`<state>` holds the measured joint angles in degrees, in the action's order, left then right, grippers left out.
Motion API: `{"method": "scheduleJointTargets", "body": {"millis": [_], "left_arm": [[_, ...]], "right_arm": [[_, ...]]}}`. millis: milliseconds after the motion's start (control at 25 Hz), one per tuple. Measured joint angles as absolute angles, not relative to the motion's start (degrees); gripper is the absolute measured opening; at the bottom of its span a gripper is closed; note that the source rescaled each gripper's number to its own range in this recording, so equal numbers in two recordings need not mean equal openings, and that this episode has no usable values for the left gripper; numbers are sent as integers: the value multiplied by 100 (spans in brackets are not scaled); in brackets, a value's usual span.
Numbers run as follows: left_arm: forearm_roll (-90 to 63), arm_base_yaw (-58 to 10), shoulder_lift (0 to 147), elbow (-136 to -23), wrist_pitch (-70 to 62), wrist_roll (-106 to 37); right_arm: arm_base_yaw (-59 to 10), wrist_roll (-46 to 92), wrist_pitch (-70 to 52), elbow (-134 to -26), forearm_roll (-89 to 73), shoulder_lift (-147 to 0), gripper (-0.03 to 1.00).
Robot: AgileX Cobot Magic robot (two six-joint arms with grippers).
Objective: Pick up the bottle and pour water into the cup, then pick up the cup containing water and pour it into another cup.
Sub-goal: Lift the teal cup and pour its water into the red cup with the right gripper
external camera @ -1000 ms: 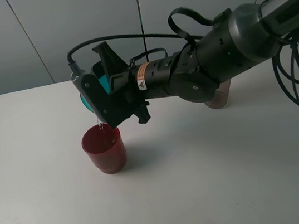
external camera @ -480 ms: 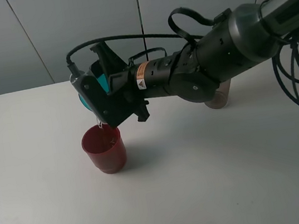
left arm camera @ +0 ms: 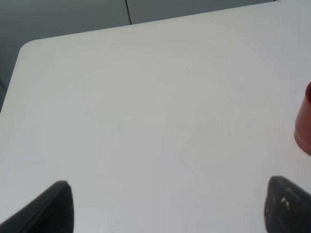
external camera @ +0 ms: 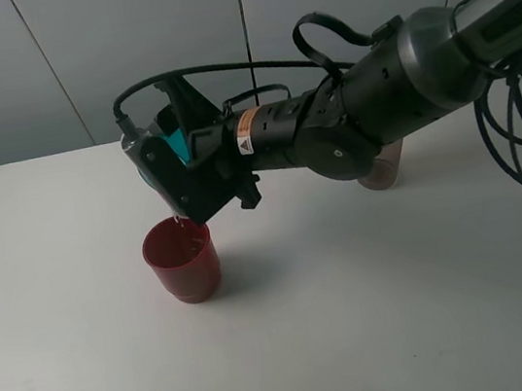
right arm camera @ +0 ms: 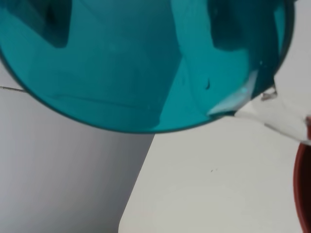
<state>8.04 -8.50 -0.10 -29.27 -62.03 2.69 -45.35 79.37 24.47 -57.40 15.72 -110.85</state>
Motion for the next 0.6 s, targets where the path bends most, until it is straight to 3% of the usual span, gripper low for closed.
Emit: {"method": "scheduleJointTargets", "body": {"millis": [600], "left_arm": [[804,-850,-10,-2927,-6203,269]], "right_arm": [[-4612,8400,2611,-5740,1517,-11264,6]]}}
